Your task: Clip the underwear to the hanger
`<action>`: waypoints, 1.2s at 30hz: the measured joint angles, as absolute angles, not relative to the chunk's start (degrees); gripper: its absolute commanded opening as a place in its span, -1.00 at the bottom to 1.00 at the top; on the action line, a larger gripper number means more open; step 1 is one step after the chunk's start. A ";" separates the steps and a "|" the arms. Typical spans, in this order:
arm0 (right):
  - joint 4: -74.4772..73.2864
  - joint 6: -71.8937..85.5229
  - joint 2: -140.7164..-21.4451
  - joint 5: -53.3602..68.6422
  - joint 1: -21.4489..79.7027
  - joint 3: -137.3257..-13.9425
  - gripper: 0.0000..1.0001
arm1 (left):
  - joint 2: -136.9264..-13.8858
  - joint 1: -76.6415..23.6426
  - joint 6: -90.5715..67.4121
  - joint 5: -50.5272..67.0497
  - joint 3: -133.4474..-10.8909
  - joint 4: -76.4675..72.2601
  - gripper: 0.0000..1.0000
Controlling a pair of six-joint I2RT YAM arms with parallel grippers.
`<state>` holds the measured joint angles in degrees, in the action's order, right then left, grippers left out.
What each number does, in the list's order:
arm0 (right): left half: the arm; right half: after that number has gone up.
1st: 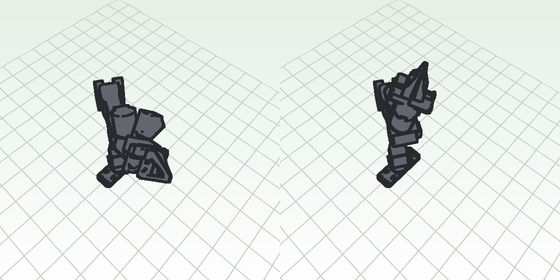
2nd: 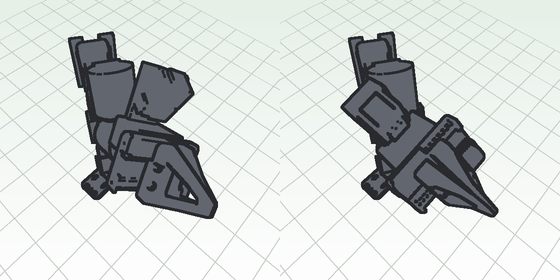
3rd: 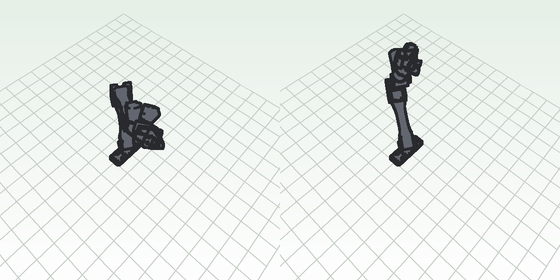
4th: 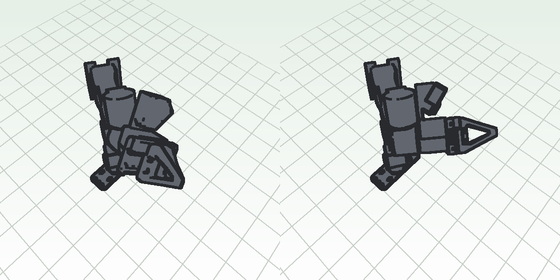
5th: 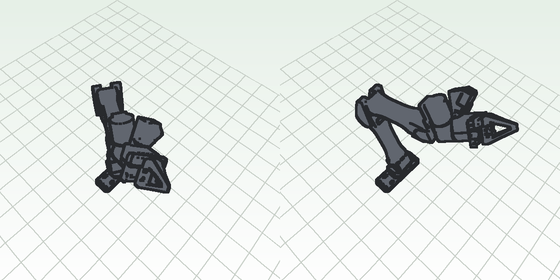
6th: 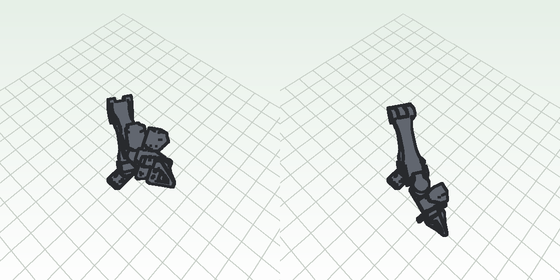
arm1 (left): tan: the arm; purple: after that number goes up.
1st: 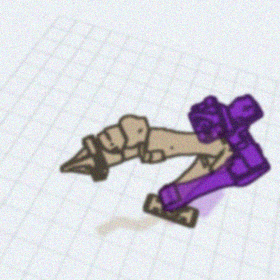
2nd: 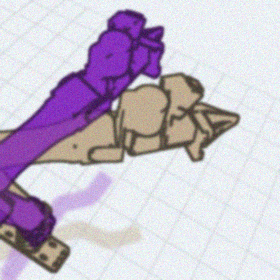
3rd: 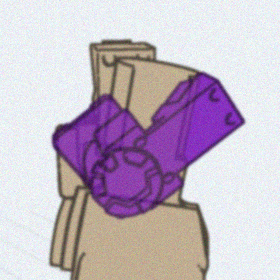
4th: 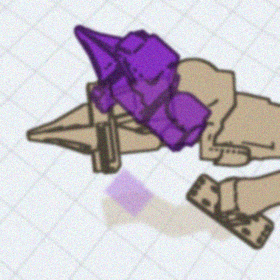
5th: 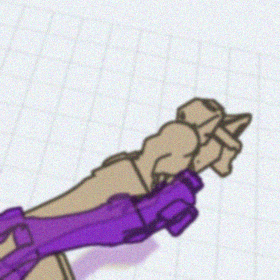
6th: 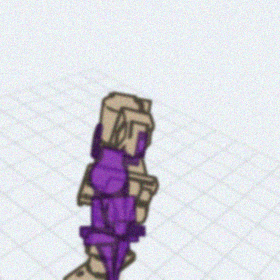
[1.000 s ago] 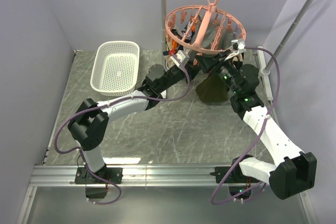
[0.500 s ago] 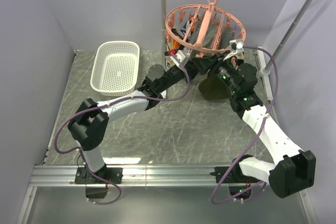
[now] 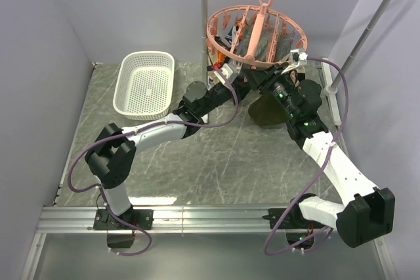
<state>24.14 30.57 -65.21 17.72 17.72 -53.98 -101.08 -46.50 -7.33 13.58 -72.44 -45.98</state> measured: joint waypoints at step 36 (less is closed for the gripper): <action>19.59 29.34 -64.34 23.62 15.31 -58.11 -1.00 | -104.05 -43.29 -29.87 25.45 -58.46 -42.30 0.11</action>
<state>19.59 29.34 -64.34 23.62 15.31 -58.11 -104.05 -43.29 -29.87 25.45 -58.46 -42.30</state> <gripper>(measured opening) 0.246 0.571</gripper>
